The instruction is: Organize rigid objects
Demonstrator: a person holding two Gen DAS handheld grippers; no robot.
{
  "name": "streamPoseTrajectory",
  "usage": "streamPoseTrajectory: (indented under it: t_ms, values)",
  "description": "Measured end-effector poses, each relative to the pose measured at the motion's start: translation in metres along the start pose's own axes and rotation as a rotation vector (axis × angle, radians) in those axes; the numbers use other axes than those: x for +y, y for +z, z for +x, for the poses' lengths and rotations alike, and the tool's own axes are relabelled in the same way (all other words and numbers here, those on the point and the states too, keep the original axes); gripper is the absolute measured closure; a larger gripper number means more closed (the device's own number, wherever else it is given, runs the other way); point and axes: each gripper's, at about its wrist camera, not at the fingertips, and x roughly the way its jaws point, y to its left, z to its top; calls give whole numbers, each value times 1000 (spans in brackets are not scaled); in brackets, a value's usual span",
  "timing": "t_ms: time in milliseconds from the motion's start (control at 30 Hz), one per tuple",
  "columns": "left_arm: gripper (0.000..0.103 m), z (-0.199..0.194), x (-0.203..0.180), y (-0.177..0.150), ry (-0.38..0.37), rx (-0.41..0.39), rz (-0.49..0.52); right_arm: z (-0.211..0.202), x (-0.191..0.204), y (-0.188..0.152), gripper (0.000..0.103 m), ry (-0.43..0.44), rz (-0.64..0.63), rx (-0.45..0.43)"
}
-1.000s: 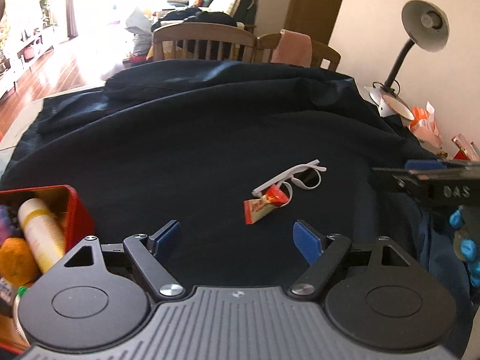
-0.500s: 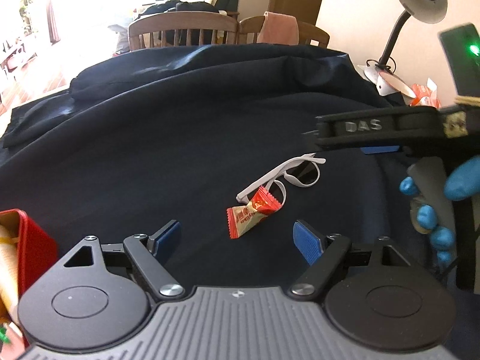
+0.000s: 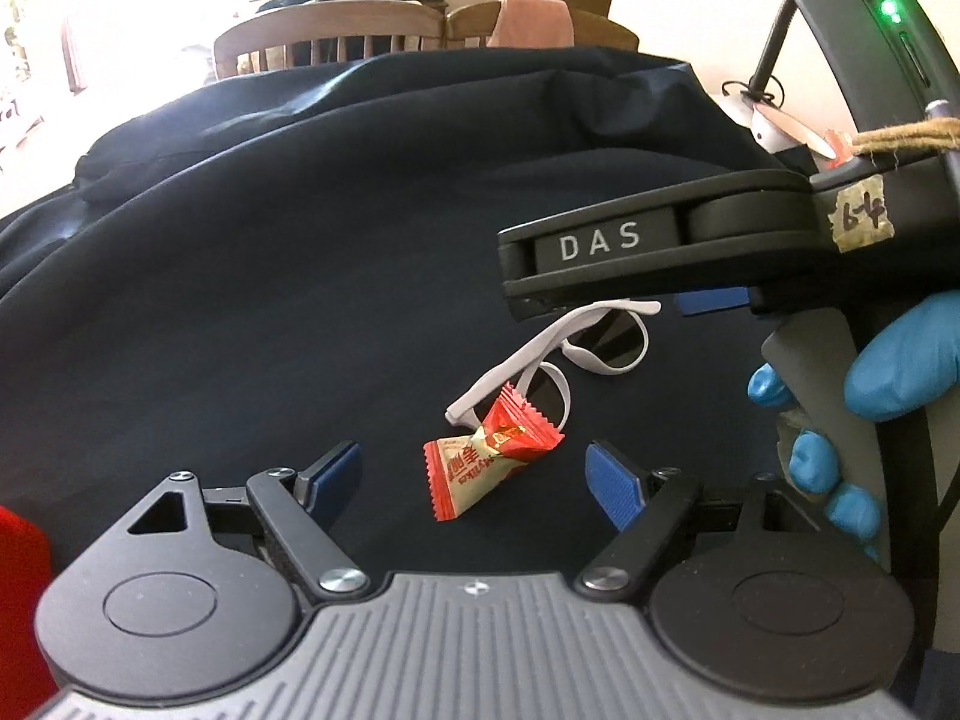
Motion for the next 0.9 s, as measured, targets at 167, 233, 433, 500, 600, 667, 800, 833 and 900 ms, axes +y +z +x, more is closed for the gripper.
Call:
streamPoseTrajectory:
  t_ms: [167, 233, 433, 500, 600, 667, 800, 833, 900]
  values:
    - [26, 8, 1, 1, -32, 1, 8, 5, 1, -5, 10, -5, 3, 16]
    - [36, 11, 1, 1, -42, 11, 8, 5, 2, -8, 10, -6, -6, 12]
    - [56, 12, 5, 2, -56, 8, 14, 2, 2, -13, 22, -7, -30, -4]
    - [59, 11, 7, 0, -62, 5, 10, -1, 3, -16, 26, 0, -43, -8]
    - [65, 7, 7, -2, -51, 2, 25, -4, 4, -15, 36, 7, -62, -11]
    - [68, 4, 6, -4, -53, 1, 30, -3, 6, -13, 41, 22, -75, -12]
    - [70, -1, 4, -11, -50, 2, 52, -5, 4, -14, 49, 63, -73, -18]
    - [70, -3, 4, -13, -53, 3, 55, -6, 3, -14, 52, 74, -74, -16]
    - [70, -7, 3, -17, -63, 9, 52, -6, 1, -15, 56, 97, -66, -15]
